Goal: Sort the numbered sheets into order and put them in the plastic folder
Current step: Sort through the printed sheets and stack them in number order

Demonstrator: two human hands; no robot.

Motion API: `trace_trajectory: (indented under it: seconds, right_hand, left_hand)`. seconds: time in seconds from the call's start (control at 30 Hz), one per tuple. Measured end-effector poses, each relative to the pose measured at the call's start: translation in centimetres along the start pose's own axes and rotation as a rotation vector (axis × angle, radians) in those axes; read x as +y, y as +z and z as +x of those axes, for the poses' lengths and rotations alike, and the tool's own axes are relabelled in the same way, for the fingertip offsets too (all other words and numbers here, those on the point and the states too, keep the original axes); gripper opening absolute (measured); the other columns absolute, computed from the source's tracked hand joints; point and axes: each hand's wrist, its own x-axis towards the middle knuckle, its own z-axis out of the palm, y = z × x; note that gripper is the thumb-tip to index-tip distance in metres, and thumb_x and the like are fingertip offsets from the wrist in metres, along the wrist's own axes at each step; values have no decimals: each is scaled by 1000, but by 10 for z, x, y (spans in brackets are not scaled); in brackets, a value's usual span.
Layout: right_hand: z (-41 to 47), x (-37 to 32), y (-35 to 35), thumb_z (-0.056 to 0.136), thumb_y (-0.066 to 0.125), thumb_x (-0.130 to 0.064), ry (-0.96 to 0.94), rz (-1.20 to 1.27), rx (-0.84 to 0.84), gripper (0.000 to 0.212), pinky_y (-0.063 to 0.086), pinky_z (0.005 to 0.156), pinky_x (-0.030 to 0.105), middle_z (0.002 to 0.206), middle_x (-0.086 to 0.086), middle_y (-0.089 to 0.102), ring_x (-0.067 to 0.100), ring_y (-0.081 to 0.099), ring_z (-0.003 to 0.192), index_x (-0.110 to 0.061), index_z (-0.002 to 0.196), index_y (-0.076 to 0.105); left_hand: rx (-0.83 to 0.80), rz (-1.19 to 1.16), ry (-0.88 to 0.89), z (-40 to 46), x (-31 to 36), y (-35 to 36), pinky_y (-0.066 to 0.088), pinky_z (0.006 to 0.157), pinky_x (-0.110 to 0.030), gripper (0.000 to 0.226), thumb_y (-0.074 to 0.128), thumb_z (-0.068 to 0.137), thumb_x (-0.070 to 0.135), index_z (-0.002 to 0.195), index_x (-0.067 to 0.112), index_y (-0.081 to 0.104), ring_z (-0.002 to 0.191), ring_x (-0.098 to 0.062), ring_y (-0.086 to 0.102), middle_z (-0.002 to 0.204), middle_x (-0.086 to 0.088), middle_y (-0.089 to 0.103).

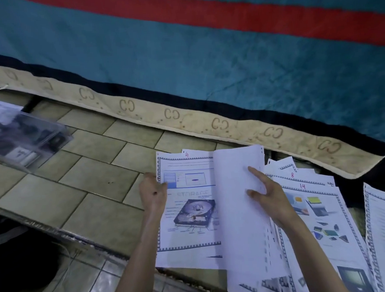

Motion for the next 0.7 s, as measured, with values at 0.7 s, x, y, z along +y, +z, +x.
trace_trajectory:
  seconds: [0.7]
  right_hand:
    - [-7, -21, -62, 84, 61, 3, 58, -45, 134, 42, 51, 56, 8, 94, -5, 69, -7, 64, 61, -30, 110, 62]
  left_hand:
    - [-273, 278, 17, -48, 37, 27, 35, 101, -49, 60, 55, 91, 29, 139, 5, 29, 131, -35, 28, 143, -19, 31]
